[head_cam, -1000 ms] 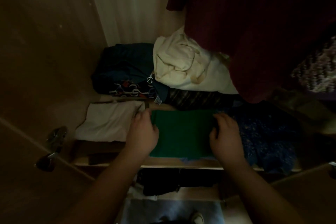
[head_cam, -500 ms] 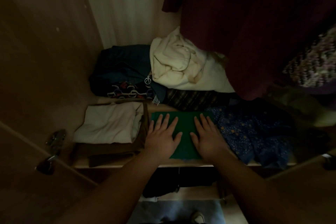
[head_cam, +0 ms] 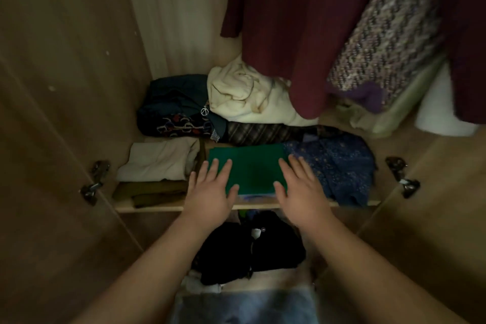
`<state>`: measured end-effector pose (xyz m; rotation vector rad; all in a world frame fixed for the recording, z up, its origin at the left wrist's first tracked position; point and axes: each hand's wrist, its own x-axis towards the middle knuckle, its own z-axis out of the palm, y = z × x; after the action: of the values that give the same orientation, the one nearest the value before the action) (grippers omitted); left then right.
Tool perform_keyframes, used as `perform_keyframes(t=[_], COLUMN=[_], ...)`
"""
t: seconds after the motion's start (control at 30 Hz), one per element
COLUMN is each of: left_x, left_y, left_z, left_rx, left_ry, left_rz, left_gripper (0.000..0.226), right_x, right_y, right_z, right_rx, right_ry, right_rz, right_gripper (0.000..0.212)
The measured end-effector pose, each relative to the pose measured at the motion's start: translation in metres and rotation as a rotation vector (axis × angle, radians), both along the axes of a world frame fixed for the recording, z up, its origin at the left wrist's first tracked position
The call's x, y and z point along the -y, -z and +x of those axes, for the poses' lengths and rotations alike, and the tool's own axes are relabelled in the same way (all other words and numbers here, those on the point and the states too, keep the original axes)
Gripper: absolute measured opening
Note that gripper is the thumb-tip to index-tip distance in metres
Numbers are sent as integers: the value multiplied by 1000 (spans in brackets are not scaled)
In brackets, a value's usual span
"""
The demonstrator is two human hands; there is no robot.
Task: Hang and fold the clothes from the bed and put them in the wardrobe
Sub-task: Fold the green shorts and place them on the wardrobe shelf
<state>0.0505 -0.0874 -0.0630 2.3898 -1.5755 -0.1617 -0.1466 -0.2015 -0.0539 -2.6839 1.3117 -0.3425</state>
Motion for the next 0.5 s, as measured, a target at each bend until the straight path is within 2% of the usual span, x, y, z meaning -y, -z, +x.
perform_keyframes(t=[0.2,0.5], left_x=[-88,-212], left_y=[-8,-1], left_z=[-95,-227], left_rx=[-4,-60], left_ry=[-33,-16], left_rz=[-46,46], left_gripper=[65,65], right_x=[-89,-223], right_y=[-3,17], right_z=[-88,-228], right_rx=[74,42], right_ry=[-44,-16], right_rz=[-113,-24], right_gripper=[65,65])
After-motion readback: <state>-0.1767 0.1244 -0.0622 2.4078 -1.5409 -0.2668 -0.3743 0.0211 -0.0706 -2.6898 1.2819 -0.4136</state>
